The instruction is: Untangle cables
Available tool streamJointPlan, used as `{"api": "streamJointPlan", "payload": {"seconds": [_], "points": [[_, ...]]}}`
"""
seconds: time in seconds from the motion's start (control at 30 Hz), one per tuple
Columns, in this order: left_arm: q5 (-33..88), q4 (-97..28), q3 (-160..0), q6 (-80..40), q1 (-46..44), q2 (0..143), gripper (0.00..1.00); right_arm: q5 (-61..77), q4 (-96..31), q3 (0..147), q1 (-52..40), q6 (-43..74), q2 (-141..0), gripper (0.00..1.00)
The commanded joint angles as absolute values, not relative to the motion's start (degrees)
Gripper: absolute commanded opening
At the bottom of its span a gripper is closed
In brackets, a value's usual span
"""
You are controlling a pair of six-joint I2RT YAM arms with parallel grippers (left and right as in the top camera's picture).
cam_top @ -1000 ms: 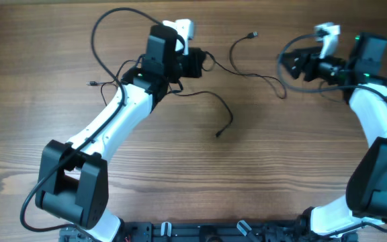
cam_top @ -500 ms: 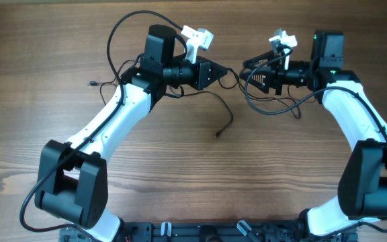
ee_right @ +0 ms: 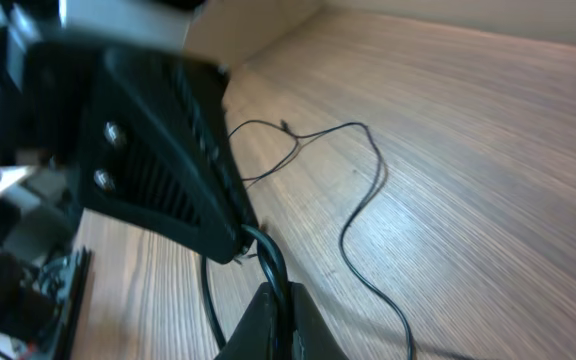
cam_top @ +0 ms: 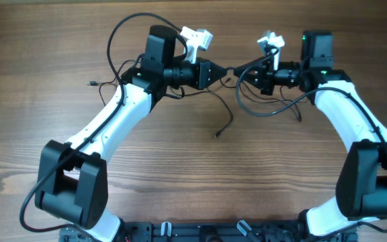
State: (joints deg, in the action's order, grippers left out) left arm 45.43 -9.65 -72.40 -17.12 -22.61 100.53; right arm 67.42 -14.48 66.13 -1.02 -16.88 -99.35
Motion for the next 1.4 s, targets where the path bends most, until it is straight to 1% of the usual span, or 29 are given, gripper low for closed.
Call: {"api": "streamJointPlan", "payload": {"seconds": [0.0,0.1,0.17,0.2,0.23,0.27,0.3,0.33,0.37,0.4,0.47,0.5,0.53,0.63,0.67,0.77,0.83,0.93,1.0,1.1,1.17,1.23,1.27,1.33,1.37], "points": [[29.78,-14.70,-72.23,-22.48,-22.15,100.95,0.04,67.40,-13.78,66.72,6.46,-10.31,-100.01,0.04],[23.66,-15.53,-72.23,-27.59,-21.21,100.95,0.04,71.18,-13.78,66.72,11.53,-9.80,-100.01,0.04],[23.75,-15.57,-72.23,-28.16,-20.64,100.95,0.04,71.20,-13.69,66.72,13.28,-7.60,-100.01,0.04],[25.76,-15.11,-72.23,-29.02,-20.67,100.95,0.04,71.64,-13.74,66.72,13.41,-7.44,-100.01,0.04],[30.55,-13.74,-72.23,-28.97,-20.69,100.95,0.04,71.64,-13.72,66.72,13.13,-7.46,-100.03,0.04],[39.16,-10.79,-72.23,-28.99,-21.17,100.95,0.04,71.59,-13.50,66.72,12.58,-7.49,-100.03,0.04],[42.76,-8.73,-72.23,-29.17,-22.02,100.95,0.05,71.59,-13.21,66.72,12.03,-7.29,-100.03,0.04],[43.20,-7.84,-72.23,-31.40,-23.18,100.95,0.15,71.59,-13.15,66.72,11.66,-7.25,-100.03,0.04],[42.70,-7.42,-72.23,-33.76,-24.47,100.99,0.18,71.59,-13.19,66.72,11.18,-7.20,-100.03,0.04],[41.01,-7.27,-72.23,-36.40,-25.98,101.06,0.20,71.57,-13.15,66.72,10.59,-6.61,-100.03,0.04],[35.16,-7.27,-72.23,-43.92,-29.54,101.41,0.24,70.89,-13.04,66.72,9.19,-6.13,-100.03,0.04],[33.71,-7.22,-72.23,-46.30,-30.59,101.62,0.31,69.84,-12.93,66.72,8.99,-5.48,-100.03,0.04],[32.27,-7.05,-72.23,-49.47,-31.70,101.91,0.35,69.41,-12.91,66.72,8.86,-5.02,-100.03,0.04],[28.42,-4.34,-72.23,-55.02,-35.05,102.98,0.40,69.43,-13.10,66.72,8.84,-4.29,-100.03,0.04],[24.27,-3.81,-72.23,-60.16,-36.23,104.01,0.41,69.47,-13.15,66.72,8.84,-4.21,-100.03,0.04],[19.14,-3.46,-72.23,-66.15,-36.53,105.75,0.43,69.47,-13.43,66.72,8.82,-2.81,-100.03,0.04],[17.89,0.54,-72.23,-66.92,-36.53,106.21,0.49,69.43,-14.02,66.72,8.80,-2.87,-100.03,0.04],[17.89,6.22,-72.23,-66.92,-36.53,106.21,0.51,68.31,-14.24,66.72,7.68,-3.01,-100.03,0.04],[17.89,6.39,-72.23,-66.89,-36.53,106.21,0.51,66.50,-14.28,66.72,6.68,-2.98,-100.03,0.04],[18.17,4.86,-72.23,-66.89,-36.56,106.32,0.45,64.95,-14.24,66.72,5.52,-2.96,-100.03,0.04],[19.31,1.98,-72.23,-66.52,-36.53,106.30,0.44,60.84,-14.70,66.72,5.52,-2.81,-100.03,0.04],[19.42,2.15,-72.23,-66.46,-36.51,106.30,0.47,60.75,-14.74,66.72,5.52,-2.81,-100.03,0.04],[19.46,4.19,-72.23,-66.41,-36.40,106.30,0.48,59.96,-14.81,66.72,5.52,-2.76,-100.03,0.04],[19.46,5.19,-72.23,-66.26,-36.38,106.30,0.51,55.09,-16.01,66.72,5.52,-2.55,-100.03,0.04],[19.40,3.16,-72.23,-66.28,-36.34,106.30,0.51,52.77,-16.69,66.72,5.52,-1.58,-100.03,0.04]]}}
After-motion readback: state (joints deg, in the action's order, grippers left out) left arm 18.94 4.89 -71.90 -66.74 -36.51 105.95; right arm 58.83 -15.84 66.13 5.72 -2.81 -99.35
